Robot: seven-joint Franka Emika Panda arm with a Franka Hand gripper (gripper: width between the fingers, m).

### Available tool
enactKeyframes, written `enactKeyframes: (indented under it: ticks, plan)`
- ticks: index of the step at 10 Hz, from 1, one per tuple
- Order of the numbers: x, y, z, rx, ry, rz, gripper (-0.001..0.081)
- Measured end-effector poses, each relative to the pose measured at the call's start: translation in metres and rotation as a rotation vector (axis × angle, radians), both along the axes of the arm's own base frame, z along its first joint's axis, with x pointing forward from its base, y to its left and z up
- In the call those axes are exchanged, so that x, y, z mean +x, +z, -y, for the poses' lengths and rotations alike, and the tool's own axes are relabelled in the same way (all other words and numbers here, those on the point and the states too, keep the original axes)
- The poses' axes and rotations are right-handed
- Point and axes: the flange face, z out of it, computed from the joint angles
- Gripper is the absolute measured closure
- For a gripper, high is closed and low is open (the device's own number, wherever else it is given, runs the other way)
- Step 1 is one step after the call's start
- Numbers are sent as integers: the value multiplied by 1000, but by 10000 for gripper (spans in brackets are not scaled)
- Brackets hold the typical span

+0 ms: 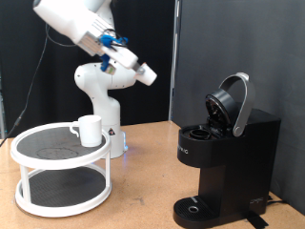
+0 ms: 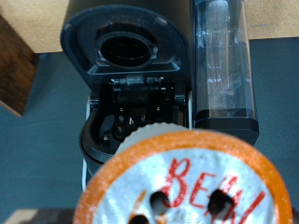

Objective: Make a cup of coffee with the keurig machine

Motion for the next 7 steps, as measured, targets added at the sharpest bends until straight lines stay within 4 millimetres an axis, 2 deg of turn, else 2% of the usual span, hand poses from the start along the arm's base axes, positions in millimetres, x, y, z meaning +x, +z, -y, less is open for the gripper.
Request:
enactKeyframes:
  ticks: [6, 7]
  plan:
    - [44, 0, -72, -81, 33, 0, 436]
    - [50, 0, -78, -90, 40, 3, 436]
